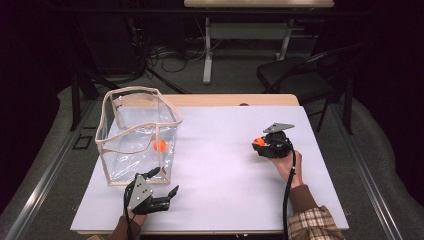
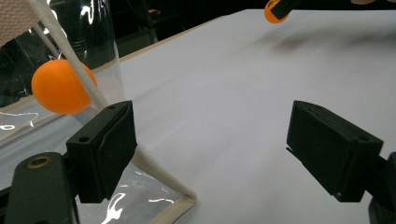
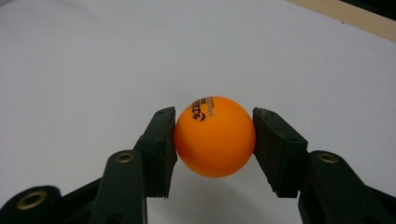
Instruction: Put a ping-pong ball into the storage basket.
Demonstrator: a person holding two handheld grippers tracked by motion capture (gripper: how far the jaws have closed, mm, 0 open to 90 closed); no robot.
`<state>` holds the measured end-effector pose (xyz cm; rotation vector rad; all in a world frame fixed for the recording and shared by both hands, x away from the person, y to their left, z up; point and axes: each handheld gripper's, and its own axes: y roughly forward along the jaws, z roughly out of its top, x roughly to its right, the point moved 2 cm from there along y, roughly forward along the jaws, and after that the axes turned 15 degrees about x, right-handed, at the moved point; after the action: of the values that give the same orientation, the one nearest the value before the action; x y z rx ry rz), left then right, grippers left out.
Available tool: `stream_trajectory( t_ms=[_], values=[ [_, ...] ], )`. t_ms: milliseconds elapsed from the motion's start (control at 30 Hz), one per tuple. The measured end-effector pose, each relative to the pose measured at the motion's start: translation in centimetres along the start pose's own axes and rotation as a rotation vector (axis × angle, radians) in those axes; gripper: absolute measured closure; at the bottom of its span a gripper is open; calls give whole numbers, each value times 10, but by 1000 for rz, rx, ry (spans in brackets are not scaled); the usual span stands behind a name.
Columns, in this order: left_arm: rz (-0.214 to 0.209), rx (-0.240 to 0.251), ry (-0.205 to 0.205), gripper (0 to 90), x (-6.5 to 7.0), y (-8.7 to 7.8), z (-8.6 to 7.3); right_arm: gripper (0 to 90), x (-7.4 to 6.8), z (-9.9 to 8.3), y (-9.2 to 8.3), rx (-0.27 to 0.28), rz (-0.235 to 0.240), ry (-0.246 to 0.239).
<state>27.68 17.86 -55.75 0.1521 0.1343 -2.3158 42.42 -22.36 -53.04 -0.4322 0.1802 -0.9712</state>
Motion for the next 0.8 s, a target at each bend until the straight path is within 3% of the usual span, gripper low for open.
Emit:
stream_trajectory(
  t_ms=[800],
  values=[
    [-3,-3,-5,157,1,2,0,512,-7,17,-14,44,33,9]
  ],
)
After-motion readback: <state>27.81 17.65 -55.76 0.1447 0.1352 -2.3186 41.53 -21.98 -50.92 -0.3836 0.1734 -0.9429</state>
